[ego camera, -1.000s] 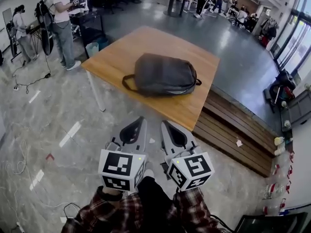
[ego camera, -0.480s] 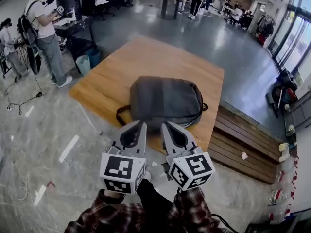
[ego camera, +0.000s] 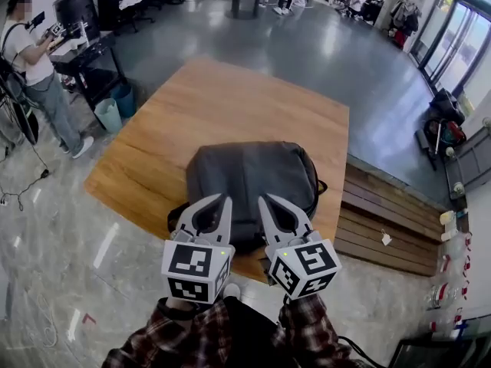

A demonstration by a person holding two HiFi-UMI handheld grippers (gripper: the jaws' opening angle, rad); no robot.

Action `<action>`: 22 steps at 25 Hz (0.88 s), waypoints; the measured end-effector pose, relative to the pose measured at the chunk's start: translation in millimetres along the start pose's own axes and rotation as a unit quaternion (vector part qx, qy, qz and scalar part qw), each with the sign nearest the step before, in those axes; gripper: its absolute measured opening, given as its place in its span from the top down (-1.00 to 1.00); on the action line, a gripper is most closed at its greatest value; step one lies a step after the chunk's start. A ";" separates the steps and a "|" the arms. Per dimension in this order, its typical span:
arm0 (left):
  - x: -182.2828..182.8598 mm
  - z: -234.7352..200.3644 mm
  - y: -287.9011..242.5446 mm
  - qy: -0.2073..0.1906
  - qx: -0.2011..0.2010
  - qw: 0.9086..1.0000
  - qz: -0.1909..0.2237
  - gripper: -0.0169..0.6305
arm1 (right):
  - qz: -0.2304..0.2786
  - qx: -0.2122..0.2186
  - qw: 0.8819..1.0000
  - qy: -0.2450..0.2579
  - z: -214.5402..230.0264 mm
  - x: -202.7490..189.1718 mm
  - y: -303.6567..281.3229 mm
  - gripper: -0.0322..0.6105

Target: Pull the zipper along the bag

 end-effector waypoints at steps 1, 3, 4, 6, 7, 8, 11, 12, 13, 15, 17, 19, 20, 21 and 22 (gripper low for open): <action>-3.0 -2.8 -10.8 0.001 -0.010 1.000 -0.008 0.92 | -0.004 -0.011 1.000 -0.004 6.2 -2.8 -5.1 0.87; -7.1 -8.4 -32.7 0.000 -0.031 0.999 -0.022 0.92 | -0.009 -0.033 0.999 -0.011 19.8 -6.5 -16.0 0.87; -8.7 -10.2 -43.4 -0.001 -0.042 0.999 -0.029 0.92 | -0.011 -0.045 0.999 -0.016 27.4 -8.2 -20.7 0.87; -11.7 -12.2 -63.6 -0.004 -0.066 0.997 -0.045 0.92 | -0.015 -0.073 0.997 -0.030 42.6 -12.3 -27.1 0.87; -13.1 -13.1 -73.1 -0.006 -0.079 0.995 -0.053 0.92 | -0.017 -0.088 0.995 -0.037 49.6 -14.4 -29.3 0.87; -14.9 -13.9 -82.0 -0.008 -0.092 0.994 -0.061 0.92 | -0.019 -0.104 0.994 -0.043 55.8 -16.9 -31.1 0.87; -27.8 -15.0 -105.6 -0.015 -0.128 0.988 -0.084 0.92 | -0.027 -0.146 0.987 -0.060 71.6 -31.3 -33.5 0.87; -35.2 -14.5 -112.3 -0.016 -0.139 0.986 -0.094 0.92 | -0.032 -0.158 0.985 -0.066 75.5 -38.8 -32.5 0.87; -43.7 -13.2 -118.2 -0.016 -0.149 0.983 -0.105 0.92 | -0.038 -0.171 0.982 -0.072 78.7 -47.7 -30.3 0.87; -63.6 -9.0 -128.4 -0.015 -0.166 0.978 -0.129 0.92 | -0.054 -0.191 0.976 -0.087 84.0 -68.7 -23.6 0.87; -86.2 -4.7 -136.9 -0.011 -0.176 0.972 -0.155 0.92 | -0.075 -0.205 0.971 -0.102 88.3 -92.4 -16.4 0.87; -108.7 -2.7 -143.9 -0.005 -0.180 0.966 -0.183 0.92 | -0.100 -0.210 0.966 -0.114 90.1 -116.5 -11.2 0.87; -119.4 -2.1 -147.0 -0.003 -0.181 0.964 -0.197 0.92 | -0.114 -0.210 0.964 -0.118 89.8 -128.5 -8.9 0.87; -130.0 -1.2 -149.7 -0.001 -0.183 0.961 -0.210 0.92 | -0.130 -0.209 0.962 -0.122 88.6 -140.9 -6.1 0.87; -140.8 0.0 -152.0 0.000 -0.184 0.957 -0.222 0.92 | -0.148 -0.208 0.959 -0.126 87.0 -153.8 -3.0 0.87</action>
Point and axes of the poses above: the fingertips, and each gripper's own axes: y backward along the fingers, z to its right, x out of its top, the point moved 4 cm from there along y, backward along the fingers, and after that the axes turned 1 degree about x, right-handed, at the moved point
